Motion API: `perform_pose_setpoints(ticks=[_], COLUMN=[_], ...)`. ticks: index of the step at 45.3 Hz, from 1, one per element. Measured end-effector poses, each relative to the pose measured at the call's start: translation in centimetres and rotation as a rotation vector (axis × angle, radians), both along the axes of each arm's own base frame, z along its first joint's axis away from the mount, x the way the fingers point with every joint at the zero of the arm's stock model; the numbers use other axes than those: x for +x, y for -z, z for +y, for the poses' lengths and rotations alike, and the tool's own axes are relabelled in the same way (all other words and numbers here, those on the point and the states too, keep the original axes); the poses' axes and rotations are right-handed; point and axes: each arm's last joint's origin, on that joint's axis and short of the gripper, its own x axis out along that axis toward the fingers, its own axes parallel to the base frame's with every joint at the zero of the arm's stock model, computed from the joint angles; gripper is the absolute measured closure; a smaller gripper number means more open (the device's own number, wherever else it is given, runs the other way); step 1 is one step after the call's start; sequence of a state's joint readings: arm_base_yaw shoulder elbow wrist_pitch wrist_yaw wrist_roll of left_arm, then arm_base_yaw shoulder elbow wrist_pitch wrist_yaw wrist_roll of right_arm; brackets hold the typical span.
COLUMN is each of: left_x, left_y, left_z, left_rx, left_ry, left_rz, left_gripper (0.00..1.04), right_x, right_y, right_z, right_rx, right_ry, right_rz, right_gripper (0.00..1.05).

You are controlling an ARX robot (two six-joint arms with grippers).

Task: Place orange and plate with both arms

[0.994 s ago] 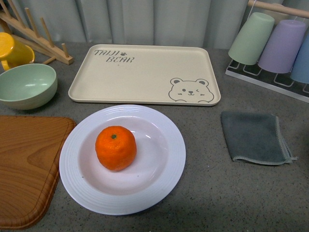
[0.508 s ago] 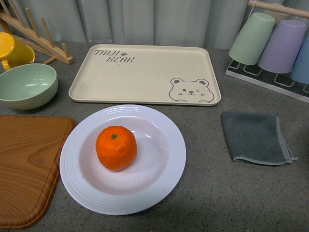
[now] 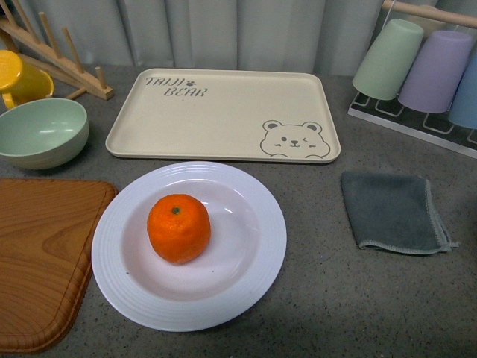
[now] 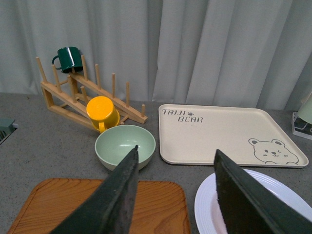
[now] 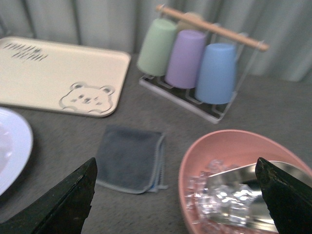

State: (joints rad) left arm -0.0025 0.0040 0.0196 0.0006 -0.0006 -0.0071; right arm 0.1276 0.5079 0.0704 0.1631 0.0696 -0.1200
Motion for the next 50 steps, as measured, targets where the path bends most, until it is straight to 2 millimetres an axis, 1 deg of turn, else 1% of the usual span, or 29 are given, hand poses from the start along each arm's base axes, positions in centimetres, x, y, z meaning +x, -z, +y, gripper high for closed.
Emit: perform_pose_setpoints(ticks=[2, 6, 9, 10, 11, 14, 20, 24, 28, 32, 41, 50], left_x=[0.0, 0.0, 0.0, 0.0, 0.0, 0.0, 0.0, 0.0, 0.0, 0.0, 0.0, 0.0], left_y=[0.0, 0.0, 0.0, 0.0, 0.0, 0.0, 0.0, 0.0, 0.0, 0.0, 0.0, 0.0], left_z=[0.0, 0.0, 0.0, 0.0, 0.0, 0.0, 0.0, 0.0, 0.0, 0.0, 0.0, 0.0], left_rx=[0.0, 0.0, 0.0, 0.0, 0.002, 0.003, 0.003, 0.003, 0.003, 0.003, 0.003, 0.003], left_ry=[0.0, 0.0, 0.0, 0.0, 0.0, 0.0, 0.0, 0.0, 0.0, 0.0, 0.0, 0.0], left_rz=[0.0, 0.0, 0.0, 0.0, 0.0, 0.0, 0.0, 0.0, 0.0, 0.0, 0.0, 0.0], left_gripper=[0.37, 0.23, 0.12, 0.07, 0.05, 0.07, 0.07, 0.07, 0.07, 0.07, 0.07, 0.07], right_x=[1.2, 3.5, 5.2, 6.0, 6.5, 8.1, 10.8, 12.5, 13.6, 14.3, 16.2, 17.2], right_y=[0.2, 0.8, 1.7, 2.2, 2.5, 3.6, 5.5, 7.0, 8.4, 9.5, 11.2, 12.6], right_z=[0.5, 1.4, 2.2, 2.6, 2.8, 3.5, 4.4, 4.8, 5.2, 5.9, 8.1, 10.3], right_rx=[0.025, 0.08, 0.141, 0.177, 0.213, 0.303, 0.509, 0.65, 0.765, 0.828, 0.933, 0.984], right_ry=[-0.062, -0.157, -0.227, -0.25, -0.271, -0.314, -0.374, -0.388, -0.414, -0.422, -0.454, -0.442], right_rz=[0.059, 0.175, 0.301, 0.37, 0.413, 0.523, 0.715, 0.806, 0.897, 0.949, 0.982, 1.036], right_gripper=[0.09, 0.09, 0.09, 0.09, 0.09, 0.09, 0.09, 0.09, 0.09, 0.09, 0.09, 0.09])
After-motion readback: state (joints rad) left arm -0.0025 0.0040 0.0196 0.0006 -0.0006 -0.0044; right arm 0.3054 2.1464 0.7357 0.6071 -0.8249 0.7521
